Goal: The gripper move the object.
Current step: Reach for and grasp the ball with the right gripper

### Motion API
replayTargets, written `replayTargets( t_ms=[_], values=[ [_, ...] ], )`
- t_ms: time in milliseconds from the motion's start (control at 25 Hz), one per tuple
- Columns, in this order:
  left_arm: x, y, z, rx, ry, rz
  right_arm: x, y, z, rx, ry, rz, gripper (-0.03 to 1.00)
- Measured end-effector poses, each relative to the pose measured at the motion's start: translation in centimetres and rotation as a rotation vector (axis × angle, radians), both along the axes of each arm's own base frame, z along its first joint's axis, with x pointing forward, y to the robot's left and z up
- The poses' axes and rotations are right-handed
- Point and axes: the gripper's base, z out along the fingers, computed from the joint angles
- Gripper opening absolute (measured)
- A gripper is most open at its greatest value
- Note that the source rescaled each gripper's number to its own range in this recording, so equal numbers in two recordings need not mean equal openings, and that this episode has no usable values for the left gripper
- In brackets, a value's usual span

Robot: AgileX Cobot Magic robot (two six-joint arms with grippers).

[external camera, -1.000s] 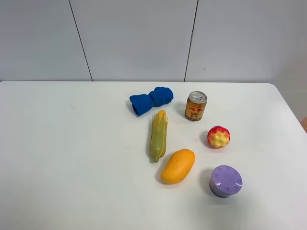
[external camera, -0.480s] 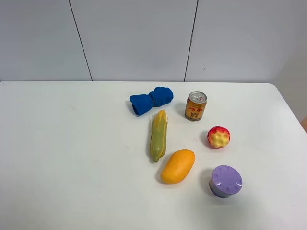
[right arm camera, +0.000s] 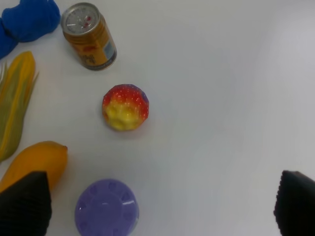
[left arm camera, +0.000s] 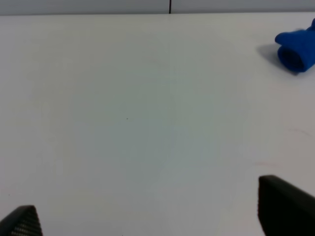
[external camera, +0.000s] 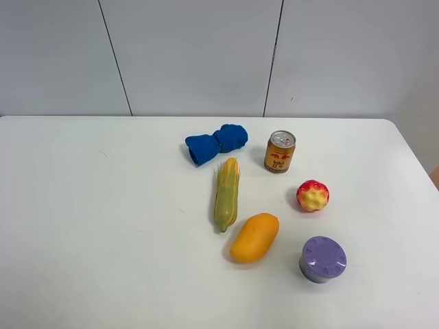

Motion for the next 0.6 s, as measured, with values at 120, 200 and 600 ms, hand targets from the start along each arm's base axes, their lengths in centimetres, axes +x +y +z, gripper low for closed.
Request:
replayTargets(
  t_ms=[120,200,600],
  values=[
    [0.0,0.0,0.0,0.000,0.000,0.000,4.3,0.2,1.4,-0.020,0.079,-0.003,0.74],
    [0.0,0.0,0.0,0.000,0.000,0.000,7.7,0.5,1.7,-0.025,0.144,-0.003,0.74],
    [0.0,0.0,0.0,-0.001,0.000,0.001,20.1,1.9,-5.2,-0.007,0.498,0.043,0.74]
  ],
)
